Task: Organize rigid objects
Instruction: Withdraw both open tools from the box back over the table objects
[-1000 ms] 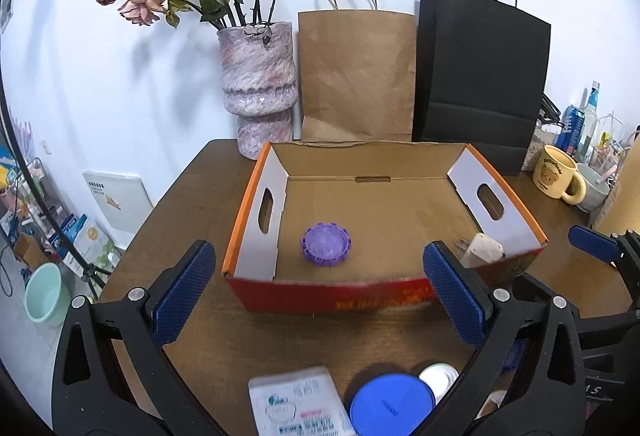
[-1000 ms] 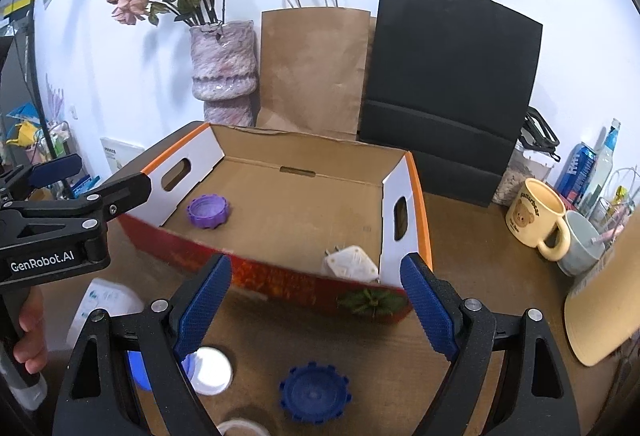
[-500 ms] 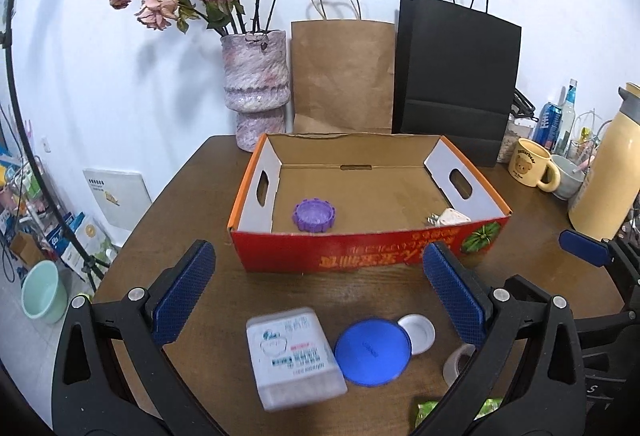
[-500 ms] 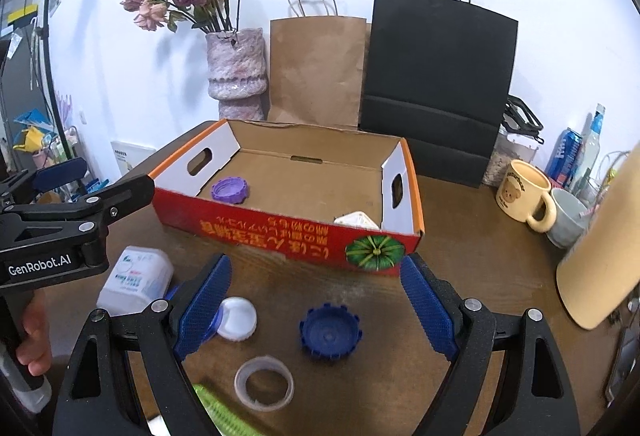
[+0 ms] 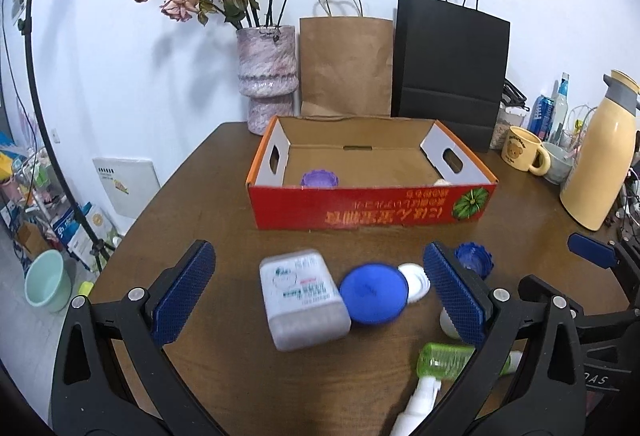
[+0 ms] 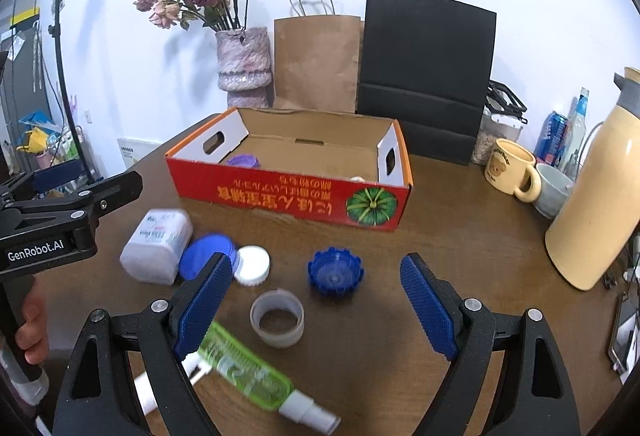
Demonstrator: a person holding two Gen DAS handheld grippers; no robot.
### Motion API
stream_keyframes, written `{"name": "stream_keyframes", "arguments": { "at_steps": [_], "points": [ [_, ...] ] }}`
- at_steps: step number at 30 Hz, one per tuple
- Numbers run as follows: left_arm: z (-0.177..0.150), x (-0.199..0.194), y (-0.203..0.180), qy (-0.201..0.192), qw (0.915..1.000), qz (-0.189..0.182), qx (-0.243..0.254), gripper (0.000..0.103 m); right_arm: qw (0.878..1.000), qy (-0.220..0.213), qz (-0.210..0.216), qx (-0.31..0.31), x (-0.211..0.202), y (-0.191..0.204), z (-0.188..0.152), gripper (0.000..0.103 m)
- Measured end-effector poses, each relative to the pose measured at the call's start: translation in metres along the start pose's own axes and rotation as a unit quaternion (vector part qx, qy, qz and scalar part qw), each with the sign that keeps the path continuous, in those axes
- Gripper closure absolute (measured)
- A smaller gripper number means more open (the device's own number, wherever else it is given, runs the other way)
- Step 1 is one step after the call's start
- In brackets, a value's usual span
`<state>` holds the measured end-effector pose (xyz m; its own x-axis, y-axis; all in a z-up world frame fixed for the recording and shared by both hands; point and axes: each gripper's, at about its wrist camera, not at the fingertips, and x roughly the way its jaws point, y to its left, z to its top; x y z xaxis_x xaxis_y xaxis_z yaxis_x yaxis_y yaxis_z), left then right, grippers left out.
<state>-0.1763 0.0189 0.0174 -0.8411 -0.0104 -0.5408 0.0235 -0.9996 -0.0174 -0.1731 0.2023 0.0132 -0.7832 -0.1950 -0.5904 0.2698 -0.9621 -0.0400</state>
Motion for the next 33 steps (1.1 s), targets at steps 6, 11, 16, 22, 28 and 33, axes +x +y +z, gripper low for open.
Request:
{"name": "stream_keyframes", "arguments": {
  "at_steps": [6,11,16,22,28,33],
  "points": [
    [-0.014,-0.011,-0.001,0.004,1.0,0.002,0.002,0.0,1.0,0.008,0.002,-0.004,-0.013,0.003,-0.019,0.013],
    [-0.028,-0.018,-0.003,0.013,0.9999,0.002,0.007,0.0,1.0,0.015,0.001,-0.006,-0.02,0.0,-0.034,0.013],
    [-0.04,-0.024,-0.007,0.02,0.9997,-0.003,0.014,0.0,1.0,0.022,0.003,-0.007,-0.026,-0.002,-0.046,0.013],
    [-0.053,-0.03,-0.014,0.03,0.9992,-0.007,0.025,0.0,1.0,0.028,0.005,-0.012,-0.03,-0.003,-0.057,0.013],
    [-0.063,-0.032,-0.018,0.044,0.9985,-0.011,0.031,0.0,0.999,0.035,0.005,-0.023,-0.031,-0.001,-0.065,0.013],
    [-0.071,-0.029,-0.021,0.059,0.9976,-0.016,0.034,0.0,0.999,0.04,0.005,-0.029,-0.029,-0.001,-0.07,0.013]
  ]
}}
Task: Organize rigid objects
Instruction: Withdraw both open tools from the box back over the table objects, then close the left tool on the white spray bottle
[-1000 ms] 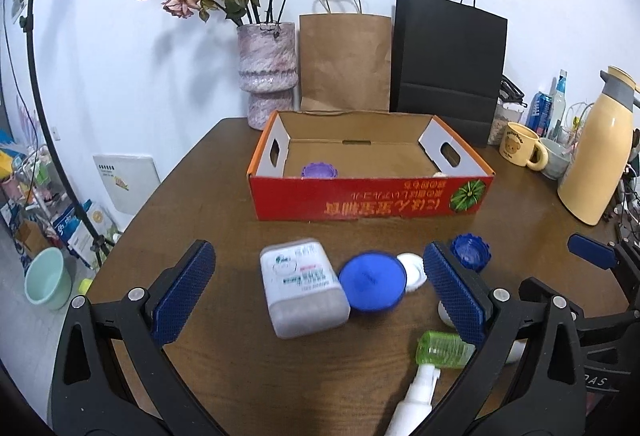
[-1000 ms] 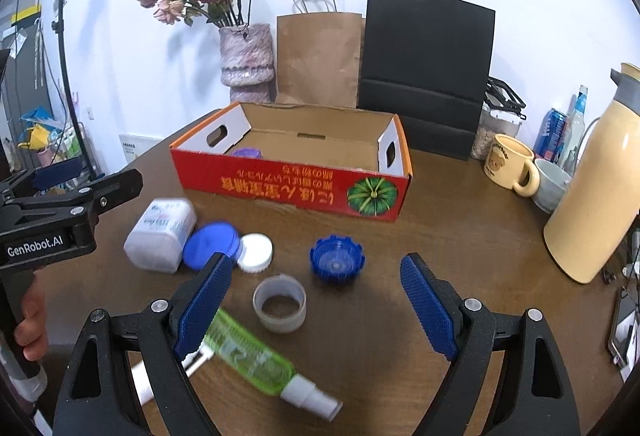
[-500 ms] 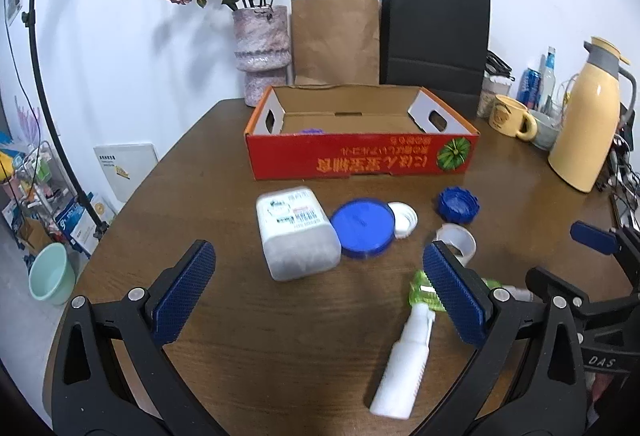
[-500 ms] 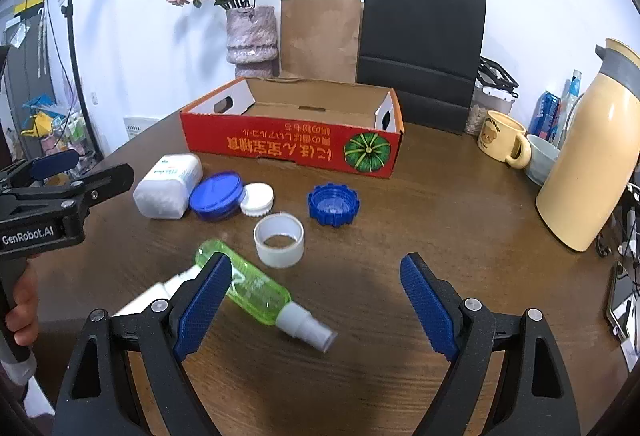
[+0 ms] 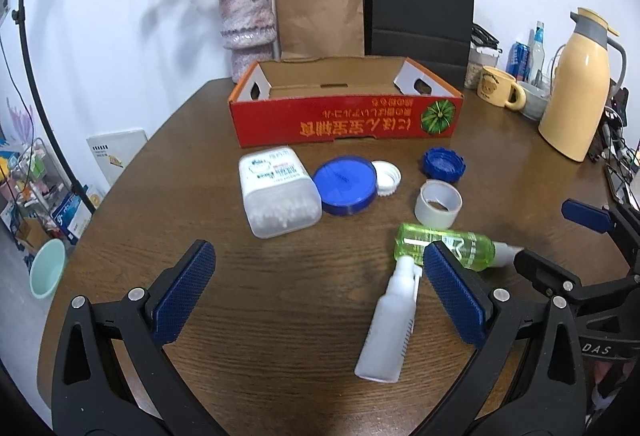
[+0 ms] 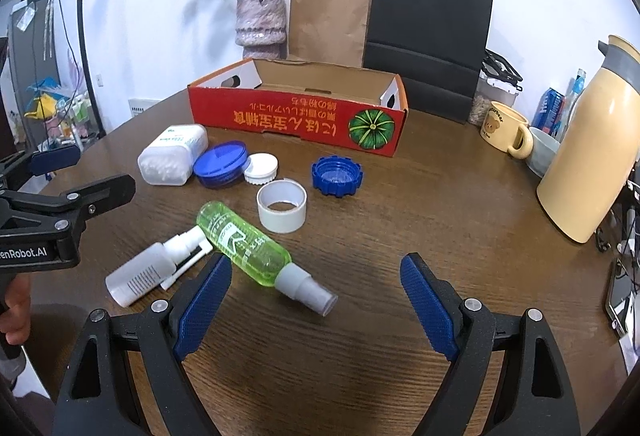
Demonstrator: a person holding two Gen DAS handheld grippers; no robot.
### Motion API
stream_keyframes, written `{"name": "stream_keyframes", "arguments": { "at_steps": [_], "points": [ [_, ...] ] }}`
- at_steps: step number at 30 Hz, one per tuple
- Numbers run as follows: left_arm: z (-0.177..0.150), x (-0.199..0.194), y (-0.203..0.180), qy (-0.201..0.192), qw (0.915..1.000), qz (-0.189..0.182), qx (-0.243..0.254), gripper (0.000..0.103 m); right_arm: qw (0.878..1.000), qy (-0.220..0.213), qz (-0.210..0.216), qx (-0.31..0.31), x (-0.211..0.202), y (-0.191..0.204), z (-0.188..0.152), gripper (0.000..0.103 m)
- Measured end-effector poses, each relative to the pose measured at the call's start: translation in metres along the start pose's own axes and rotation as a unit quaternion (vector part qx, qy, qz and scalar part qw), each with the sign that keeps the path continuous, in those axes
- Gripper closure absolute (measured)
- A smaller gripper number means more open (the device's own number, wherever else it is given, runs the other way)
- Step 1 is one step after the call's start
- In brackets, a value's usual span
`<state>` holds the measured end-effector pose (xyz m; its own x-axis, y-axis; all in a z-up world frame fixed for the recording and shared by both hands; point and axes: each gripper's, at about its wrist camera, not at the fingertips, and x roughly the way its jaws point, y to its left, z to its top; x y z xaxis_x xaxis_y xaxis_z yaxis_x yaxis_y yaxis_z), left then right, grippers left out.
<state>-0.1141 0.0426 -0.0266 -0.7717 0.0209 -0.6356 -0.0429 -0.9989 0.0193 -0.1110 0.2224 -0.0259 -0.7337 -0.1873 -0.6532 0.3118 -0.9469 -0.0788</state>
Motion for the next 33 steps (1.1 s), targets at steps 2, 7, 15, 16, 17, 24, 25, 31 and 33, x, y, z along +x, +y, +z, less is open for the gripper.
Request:
{"name": "stream_keyframes", "arguments": {
  "at_steps": [2,7,15,16,17,24,25,31,33],
  "points": [
    [-0.003,0.002,-0.003,0.007,1.0,-0.004,0.004,0.0,1.0,0.002,-0.002,0.0,0.002,-0.001,-0.002,0.013],
    [-0.011,0.012,-0.012,0.035,0.999,-0.018,0.019,0.0,1.0,0.006,-0.01,0.006,0.006,-0.004,-0.005,0.013],
    [-0.019,0.027,-0.023,0.069,0.9965,-0.03,0.035,0.0,1.0,0.011,-0.014,0.015,0.013,-0.009,-0.009,0.013],
    [-0.02,0.027,-0.023,0.071,0.9963,-0.031,0.036,0.0,1.0,0.012,-0.015,0.015,0.014,-0.009,-0.009,0.013],
    [-0.021,0.028,-0.024,0.072,0.9962,-0.031,0.038,0.0,1.0,0.012,-0.015,0.016,0.014,-0.009,-0.009,0.013],
    [-0.028,0.031,-0.028,0.081,0.9954,-0.028,0.043,0.007,1.0,0.016,-0.013,0.011,0.018,-0.005,-0.012,0.013],
    [-0.029,0.032,-0.028,0.083,0.9951,-0.03,0.044,0.01,1.0,0.017,-0.013,0.011,0.018,-0.005,-0.012,0.013],
    [-0.035,0.035,-0.035,0.098,0.9926,-0.038,0.06,0.043,1.0,0.021,-0.01,0.011,0.02,-0.004,-0.013,0.013],
    [-0.036,0.037,-0.035,0.107,0.9914,-0.047,0.06,0.064,1.0,0.022,-0.01,0.01,0.021,-0.003,-0.014,0.013]
  ]
}}
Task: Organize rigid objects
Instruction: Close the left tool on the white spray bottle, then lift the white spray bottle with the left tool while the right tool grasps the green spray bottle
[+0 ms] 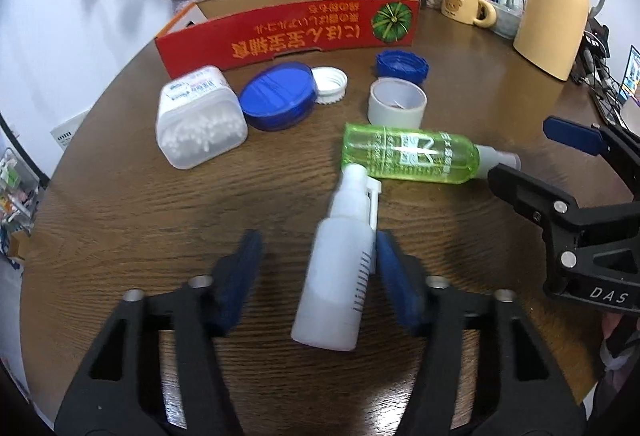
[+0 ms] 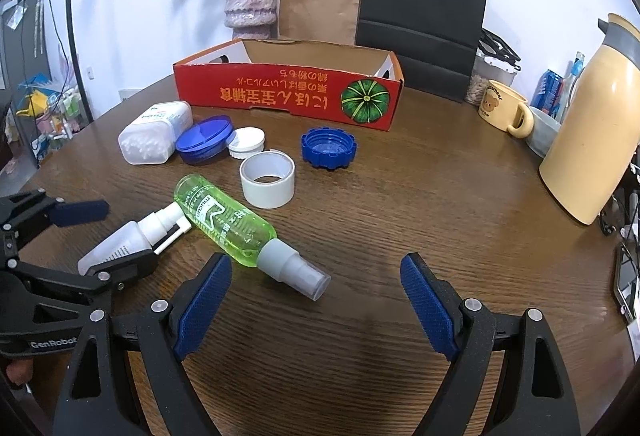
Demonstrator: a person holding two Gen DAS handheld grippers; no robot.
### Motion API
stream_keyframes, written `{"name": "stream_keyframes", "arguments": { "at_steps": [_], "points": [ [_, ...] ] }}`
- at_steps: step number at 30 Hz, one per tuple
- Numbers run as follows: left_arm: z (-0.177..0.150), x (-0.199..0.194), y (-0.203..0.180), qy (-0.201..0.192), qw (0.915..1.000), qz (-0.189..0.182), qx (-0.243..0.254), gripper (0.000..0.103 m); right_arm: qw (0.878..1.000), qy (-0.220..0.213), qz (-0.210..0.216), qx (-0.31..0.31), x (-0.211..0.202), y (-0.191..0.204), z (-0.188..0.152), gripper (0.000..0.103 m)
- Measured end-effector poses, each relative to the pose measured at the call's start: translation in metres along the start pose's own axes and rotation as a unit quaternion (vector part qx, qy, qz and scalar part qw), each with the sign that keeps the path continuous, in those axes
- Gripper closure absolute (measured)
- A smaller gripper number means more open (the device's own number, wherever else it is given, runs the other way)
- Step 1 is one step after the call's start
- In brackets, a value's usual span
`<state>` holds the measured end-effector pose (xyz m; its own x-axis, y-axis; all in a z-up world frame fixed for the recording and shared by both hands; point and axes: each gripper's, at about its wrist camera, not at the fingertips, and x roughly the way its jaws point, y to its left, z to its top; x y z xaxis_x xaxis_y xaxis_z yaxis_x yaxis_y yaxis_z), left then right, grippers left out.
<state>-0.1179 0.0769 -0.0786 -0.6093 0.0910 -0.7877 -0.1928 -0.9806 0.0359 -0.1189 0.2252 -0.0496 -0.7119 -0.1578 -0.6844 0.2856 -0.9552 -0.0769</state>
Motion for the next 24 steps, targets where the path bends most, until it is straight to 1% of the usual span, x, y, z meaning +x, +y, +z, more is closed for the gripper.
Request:
{"name": "stream_keyframes", "arguments": {
  "at_steps": [2,5,8,10,14,19,24],
  "points": [
    [0.0,0.001,0.0,0.002,0.9999,-0.014,-0.001,0.076,1.0,0.001,0.001,-0.001,0.001,0.001,0.0,0.013],
    [-0.001,0.0,0.001,0.001,0.9998,-0.017,-0.004,0.076,1.0,0.003,0.002,-0.003,0.002,0.001,-0.001,0.013],
    [0.0,-0.003,0.003,-0.006,0.9997,-0.02,-0.009,0.079,1.0,0.003,0.002,-0.004,0.002,0.002,-0.001,0.013],
    [0.0,-0.006,0.004,-0.014,0.9996,-0.021,-0.011,0.079,1.0,0.004,0.002,-0.005,0.002,0.003,-0.001,0.013],
    [0.002,-0.007,0.008,-0.017,0.9995,-0.022,-0.016,0.079,1.0,0.003,0.001,-0.007,0.002,0.004,-0.001,0.013],
    [0.005,-0.01,0.016,-0.024,0.9993,-0.017,-0.025,0.079,1.0,0.006,0.002,-0.017,0.003,0.009,0.0,0.013],
    [0.008,-0.011,0.029,-0.03,0.9988,-0.005,-0.039,0.079,0.999,0.014,0.012,-0.042,0.008,0.02,0.002,0.013]
  ]
}}
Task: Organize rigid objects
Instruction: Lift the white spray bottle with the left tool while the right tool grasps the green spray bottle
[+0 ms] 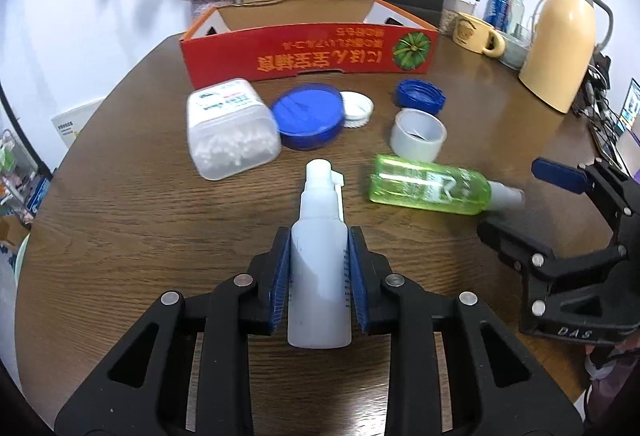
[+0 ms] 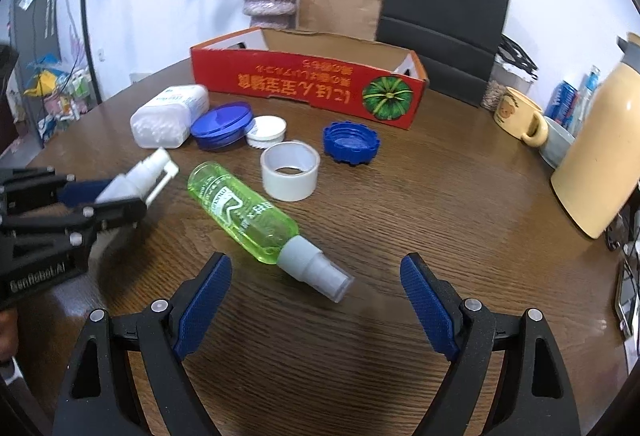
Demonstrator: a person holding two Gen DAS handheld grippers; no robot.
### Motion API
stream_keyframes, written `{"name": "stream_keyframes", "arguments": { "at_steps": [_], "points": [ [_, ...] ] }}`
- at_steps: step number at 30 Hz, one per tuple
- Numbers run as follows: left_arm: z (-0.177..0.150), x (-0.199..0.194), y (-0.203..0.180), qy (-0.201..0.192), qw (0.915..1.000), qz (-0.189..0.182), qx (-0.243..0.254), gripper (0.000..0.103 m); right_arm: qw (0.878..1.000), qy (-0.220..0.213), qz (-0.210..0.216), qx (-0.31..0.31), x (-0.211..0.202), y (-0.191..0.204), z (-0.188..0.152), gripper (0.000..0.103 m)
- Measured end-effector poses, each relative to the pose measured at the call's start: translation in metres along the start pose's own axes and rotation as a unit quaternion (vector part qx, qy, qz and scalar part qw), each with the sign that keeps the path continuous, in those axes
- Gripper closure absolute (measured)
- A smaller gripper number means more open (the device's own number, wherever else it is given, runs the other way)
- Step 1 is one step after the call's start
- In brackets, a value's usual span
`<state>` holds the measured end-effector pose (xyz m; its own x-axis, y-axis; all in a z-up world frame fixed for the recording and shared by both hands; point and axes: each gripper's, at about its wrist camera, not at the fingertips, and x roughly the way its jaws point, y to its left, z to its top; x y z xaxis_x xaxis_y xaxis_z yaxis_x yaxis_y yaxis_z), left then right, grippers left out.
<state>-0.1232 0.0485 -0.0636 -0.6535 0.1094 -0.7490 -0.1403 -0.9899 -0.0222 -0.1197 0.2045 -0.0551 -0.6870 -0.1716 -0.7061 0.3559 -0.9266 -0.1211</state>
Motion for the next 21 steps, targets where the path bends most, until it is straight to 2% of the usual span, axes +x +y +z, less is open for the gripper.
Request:
{"name": "stream_keyframes", "arguments": {
  "at_steps": [11,17,21],
  "points": [
    [0.003,-0.004,0.019,-0.009,0.9997,0.014,-0.019,0.079,0.997,0.014,0.016,-0.071,0.022,0.017,0.02,0.013],
    [0.006,-0.002,0.025,-0.01,0.9995,0.018,-0.022,0.079,0.996,0.039,0.032,-0.071,0.041,0.022,0.025,0.013],
    [0.007,-0.001,0.027,-0.011,0.9995,0.019,-0.023,0.079,0.996,0.041,0.047,-0.067,0.045,0.023,0.028,0.013]
  ]
}}
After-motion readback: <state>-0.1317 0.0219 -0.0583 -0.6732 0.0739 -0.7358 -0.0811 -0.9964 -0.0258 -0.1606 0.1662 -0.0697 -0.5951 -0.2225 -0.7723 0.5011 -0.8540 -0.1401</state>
